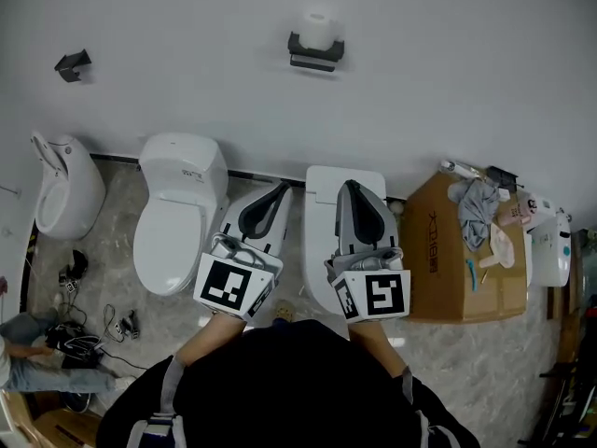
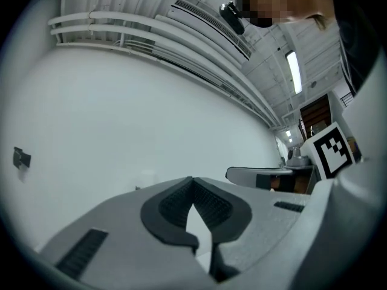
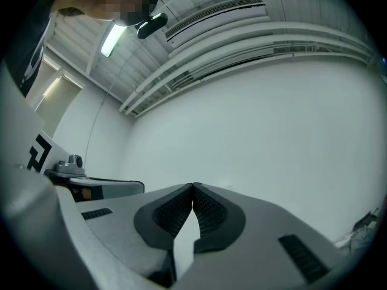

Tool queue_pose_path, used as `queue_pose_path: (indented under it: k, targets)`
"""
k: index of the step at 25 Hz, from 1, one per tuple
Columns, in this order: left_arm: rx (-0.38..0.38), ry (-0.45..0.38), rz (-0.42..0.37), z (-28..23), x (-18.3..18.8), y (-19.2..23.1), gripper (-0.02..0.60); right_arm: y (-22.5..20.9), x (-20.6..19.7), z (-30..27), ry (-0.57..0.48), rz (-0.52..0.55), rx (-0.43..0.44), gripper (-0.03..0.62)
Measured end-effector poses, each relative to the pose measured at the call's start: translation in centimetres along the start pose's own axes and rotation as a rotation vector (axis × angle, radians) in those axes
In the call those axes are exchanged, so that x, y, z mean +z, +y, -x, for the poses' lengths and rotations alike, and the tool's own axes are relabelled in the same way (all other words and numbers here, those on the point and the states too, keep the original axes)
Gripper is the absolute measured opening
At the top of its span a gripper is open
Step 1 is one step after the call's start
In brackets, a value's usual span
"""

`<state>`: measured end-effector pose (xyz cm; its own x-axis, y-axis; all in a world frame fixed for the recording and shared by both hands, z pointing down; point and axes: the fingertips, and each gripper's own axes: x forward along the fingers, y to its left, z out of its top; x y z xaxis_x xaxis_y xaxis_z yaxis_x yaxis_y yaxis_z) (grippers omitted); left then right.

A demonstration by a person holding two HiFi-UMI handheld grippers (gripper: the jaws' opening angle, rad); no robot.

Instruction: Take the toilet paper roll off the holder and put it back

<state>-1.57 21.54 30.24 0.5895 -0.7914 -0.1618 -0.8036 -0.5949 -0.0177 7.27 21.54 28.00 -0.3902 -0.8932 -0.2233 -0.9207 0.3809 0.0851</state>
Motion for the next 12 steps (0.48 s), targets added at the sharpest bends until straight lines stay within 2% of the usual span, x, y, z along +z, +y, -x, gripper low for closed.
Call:
queue_pose_path:
  k: [4,12]
  targets:
    - [0.025,0.045,0.024,-2.6,-1.1,1.1,0.003,-1.6,-1.3,-2.4,0.008,0.002,0.015,0.018]
    - [0.031,0.062,0.018,-6.3,-2.1,3.0,0.003,-3.8,-3.0,-5.6,0.019,-0.018,0.016,0.018]
